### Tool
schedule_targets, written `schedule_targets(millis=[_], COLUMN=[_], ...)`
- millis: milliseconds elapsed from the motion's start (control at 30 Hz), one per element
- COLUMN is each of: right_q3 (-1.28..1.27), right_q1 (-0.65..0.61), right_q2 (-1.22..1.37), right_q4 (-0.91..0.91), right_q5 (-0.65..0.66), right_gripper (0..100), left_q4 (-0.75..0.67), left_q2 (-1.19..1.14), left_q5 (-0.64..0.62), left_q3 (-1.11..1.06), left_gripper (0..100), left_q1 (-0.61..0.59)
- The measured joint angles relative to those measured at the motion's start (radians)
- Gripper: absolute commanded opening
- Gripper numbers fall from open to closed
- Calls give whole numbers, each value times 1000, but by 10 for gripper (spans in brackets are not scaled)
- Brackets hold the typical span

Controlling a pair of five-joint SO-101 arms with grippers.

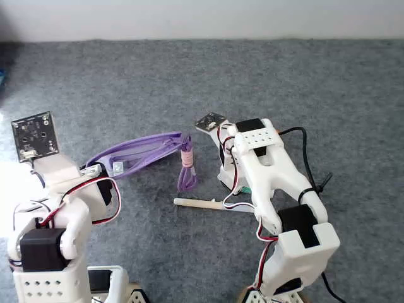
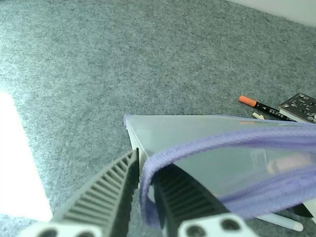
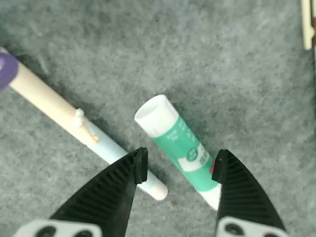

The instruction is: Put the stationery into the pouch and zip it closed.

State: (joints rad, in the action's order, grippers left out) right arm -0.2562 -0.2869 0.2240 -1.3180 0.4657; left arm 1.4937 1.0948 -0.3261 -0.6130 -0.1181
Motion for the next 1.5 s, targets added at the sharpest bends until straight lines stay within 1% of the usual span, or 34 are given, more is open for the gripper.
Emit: schedule_targets(millis=[200, 267, 367, 400, 467, 533, 633, 733, 900, 1067, 1200, 1267, 1400, 1500], right_q3=[2, 2, 2, 2, 12, 15, 18, 15, 15, 15, 15, 15, 15, 15], right_q1=[-9, -14, -2, 12, 40, 69, 95, 117, 169, 206, 186, 153, 48, -52], right_q2=[98, 106, 115, 115, 115, 117, 101, 57, -135, -384, -592, -694, -893, -1023], right_q4=[77, 100, 141, 153, 169, 172, 169, 103, -25, -89, -164, -196, -207, -149], right_q5=[-2, -2, -2, -2, -2, -2, 2, 2, -2, -5, -103, -164, -272, -334], right_gripper=[222, 164, 20, 1, 29, 6, 8, 8, 8, 8, 8, 8, 8, 8], left_q4=[0, 0, 0, 0, 0, 0, 0, 0, 0, 0, 0, 0, 0, 0], left_q2=[0, 0, 0, 0, 0, 0, 0, 0, 0, -3, -83, -130, -196, -213], left_q5=[0, 0, 0, 0, 0, 0, 0, 0, 0, 0, -3, -3, -3, -3], left_q3=[0, 0, 0, 0, 0, 0, 0, 0, 0, 0, 44, 84, 132, 141], left_gripper=[12, 12, 12, 12, 12, 12, 12, 12, 12, 12, 12, 12, 12, 12], left_q1=[0, 0, 0, 0, 0, 0, 0, 0, 0, 0, 0, 0, 0, 0])
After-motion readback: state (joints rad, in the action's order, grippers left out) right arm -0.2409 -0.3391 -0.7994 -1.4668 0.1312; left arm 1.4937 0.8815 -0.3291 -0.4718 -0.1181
